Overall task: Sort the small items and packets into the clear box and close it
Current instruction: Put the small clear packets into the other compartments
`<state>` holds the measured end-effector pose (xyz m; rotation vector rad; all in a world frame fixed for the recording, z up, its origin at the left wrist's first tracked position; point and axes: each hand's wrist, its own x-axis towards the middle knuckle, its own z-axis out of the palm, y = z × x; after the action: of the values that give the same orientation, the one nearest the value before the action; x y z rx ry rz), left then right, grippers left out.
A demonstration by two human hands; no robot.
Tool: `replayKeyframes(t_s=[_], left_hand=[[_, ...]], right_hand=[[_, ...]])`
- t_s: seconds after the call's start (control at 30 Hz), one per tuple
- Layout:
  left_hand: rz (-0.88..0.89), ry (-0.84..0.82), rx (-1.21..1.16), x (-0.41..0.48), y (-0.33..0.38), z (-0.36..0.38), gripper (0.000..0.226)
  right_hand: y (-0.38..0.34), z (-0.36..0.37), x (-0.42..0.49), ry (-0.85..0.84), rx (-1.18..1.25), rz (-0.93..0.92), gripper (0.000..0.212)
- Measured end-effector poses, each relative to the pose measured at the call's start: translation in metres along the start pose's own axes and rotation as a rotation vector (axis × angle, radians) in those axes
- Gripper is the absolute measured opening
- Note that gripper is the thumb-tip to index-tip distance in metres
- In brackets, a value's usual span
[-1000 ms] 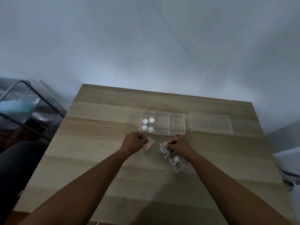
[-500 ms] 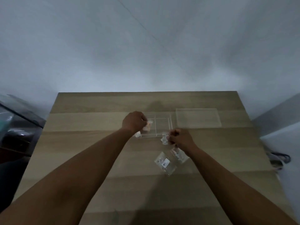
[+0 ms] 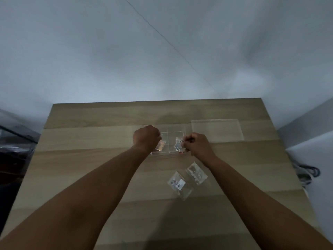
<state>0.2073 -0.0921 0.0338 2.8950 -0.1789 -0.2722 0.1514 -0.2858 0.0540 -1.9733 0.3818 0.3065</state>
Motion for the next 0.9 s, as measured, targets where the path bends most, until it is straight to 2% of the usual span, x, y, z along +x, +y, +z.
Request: replayKeyframes(t_s=[0.07,0.17,0.23,0.37,0.5,0.7,0.9], left_hand=[[-0.004,0.074,-0.078,-0.003,-0.006,-0.003,0.023],[-0.061,0.238,-0.183,-0.011,-0.022,-0.010,0.024],[-0.145,0.309,-0.216,-0.018,-0.036,-0.011,0.034],[-0.339,0.258,-0.447,-0.032,-0.060,-0.001,0.047],[-0.408,0.230,-0.625,-0.043,-0.070,0.004,0.042],[-0.450,0.217,-0.711,-0.046,-0.074,0.005,0.038],[-0.444,0.217,-0.715,-0.044,-0.075,0.005,0.038]], right_hand=[[-0.010,0.003,0.006,0.008,-0.019,-0.020,0.011],[-0.026,0.007,0.017,-0.015,-0.130,-0.056,0.022],[-0.035,0.014,0.025,-0.058,-0.173,-0.086,0.026],[-0.049,0.039,0.037,-0.129,-0.329,-0.175,0.025],[-0.049,0.064,0.048,-0.182,-0.475,-0.158,0.023],[-0.043,0.076,0.053,-0.167,-0.645,-0.145,0.028],[-0.038,0.075,0.047,-0.149,-0.713,-0.221,0.037]])
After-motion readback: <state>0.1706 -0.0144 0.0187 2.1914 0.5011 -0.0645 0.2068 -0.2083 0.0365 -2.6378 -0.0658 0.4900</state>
